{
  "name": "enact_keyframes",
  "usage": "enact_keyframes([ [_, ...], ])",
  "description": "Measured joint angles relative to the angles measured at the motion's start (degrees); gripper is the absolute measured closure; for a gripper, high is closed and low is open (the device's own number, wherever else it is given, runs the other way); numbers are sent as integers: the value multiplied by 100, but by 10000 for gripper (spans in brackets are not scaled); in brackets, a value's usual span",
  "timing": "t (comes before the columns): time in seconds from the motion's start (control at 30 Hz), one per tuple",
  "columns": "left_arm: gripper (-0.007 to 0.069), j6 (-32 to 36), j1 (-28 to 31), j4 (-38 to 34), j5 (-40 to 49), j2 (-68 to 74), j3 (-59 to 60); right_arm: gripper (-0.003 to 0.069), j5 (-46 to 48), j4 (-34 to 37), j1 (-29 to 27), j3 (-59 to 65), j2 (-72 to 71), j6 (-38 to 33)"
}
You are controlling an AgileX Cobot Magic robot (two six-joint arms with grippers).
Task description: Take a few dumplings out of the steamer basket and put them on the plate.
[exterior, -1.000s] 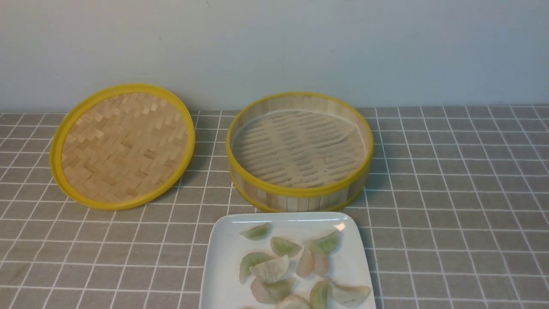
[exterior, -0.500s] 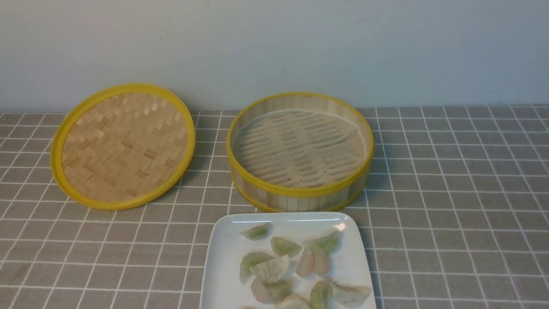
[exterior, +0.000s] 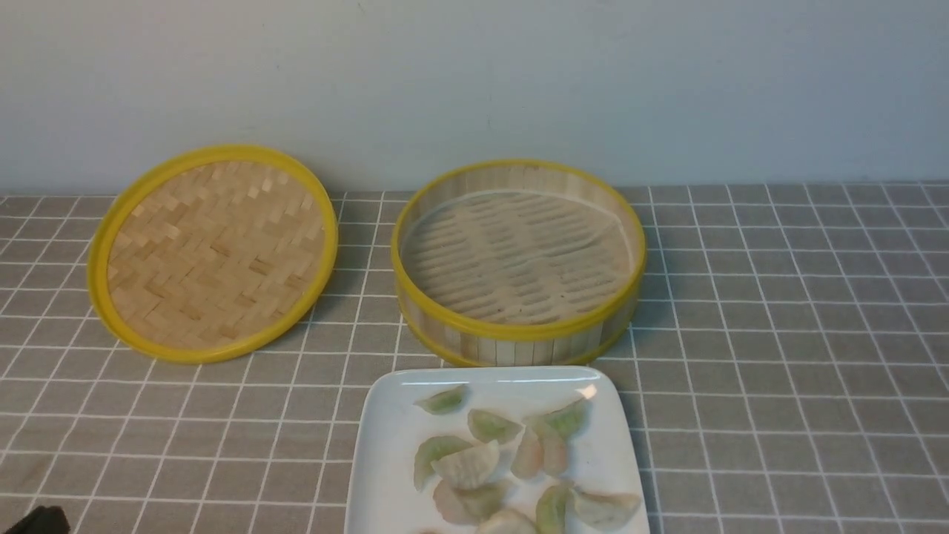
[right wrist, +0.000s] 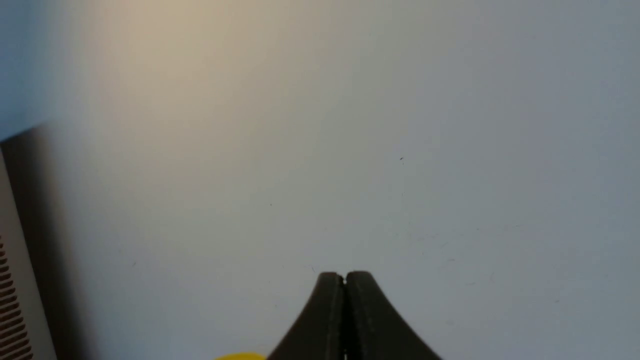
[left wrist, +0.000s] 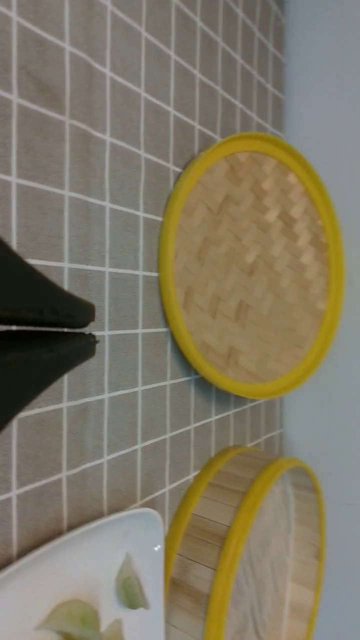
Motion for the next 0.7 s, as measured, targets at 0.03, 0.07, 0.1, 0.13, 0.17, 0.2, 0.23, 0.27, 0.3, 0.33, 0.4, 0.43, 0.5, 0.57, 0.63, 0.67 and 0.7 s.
enact_keyframes([
  [0.03, 629, 0, 0, 12, 90, 0, 13, 672, 0, 0, 0, 0, 0, 0],
  [0.07, 629, 0, 0, 37, 188, 0, 16, 672, 0, 0, 0, 0, 0, 0],
  [0.1, 629, 0, 0, 37, 232, 0, 16, 672, 0, 0, 0, 0, 0, 0],
  [0.13, 629, 0, 0, 84, 308, 0, 16, 673, 0, 0, 0, 0, 0, 0],
  [0.17, 629, 0, 0, 108, 309, 0, 16, 673, 0, 0, 0, 0, 0, 0],
  [0.2, 629, 0, 0, 107, 309, 0, 16, 673, 0, 0, 0, 0, 0, 0],
  [0.23, 629, 0, 0, 123, 315, 0, 16, 673, 0, 0, 0, 0, 0, 0],
  [0.27, 629, 0, 0, 130, 315, 0, 16, 673, 0, 0, 0, 0, 0, 0],
  [0.3, 629, 0, 0, 130, 321, 0, 16, 673, 0, 0, 0, 0, 0, 0],
  [0.33, 629, 0, 0, 135, 321, 0, 16, 673, 0, 0, 0, 0, 0, 0],
  [0.4, 629, 0, 0, 137, 321, 0, 16, 673, 0, 0, 0, 0, 0, 0],
  [0.43, 629, 0, 0, 142, 325, 0, 16, 673, 0, 0, 0, 0, 0, 0],
  [0.5, 629, 0, 0, 142, 325, 0, 16, 673, 0, 0, 0, 0, 0, 0],
  [0.57, 629, 0, 0, 142, 325, 0, 16, 673, 0, 0, 0, 0, 0, 0],
  [0.63, 629, 0, 0, 142, 325, 0, 16, 673, 0, 0, 0, 0, 0, 0],
  [0.67, 629, 0, 0, 142, 325, 0, 16, 673, 0, 0, 0, 0, 0, 0],
  [0.7, 629, 0, 0, 142, 325, 0, 16, 673, 0, 0, 0, 0, 0, 0],
])
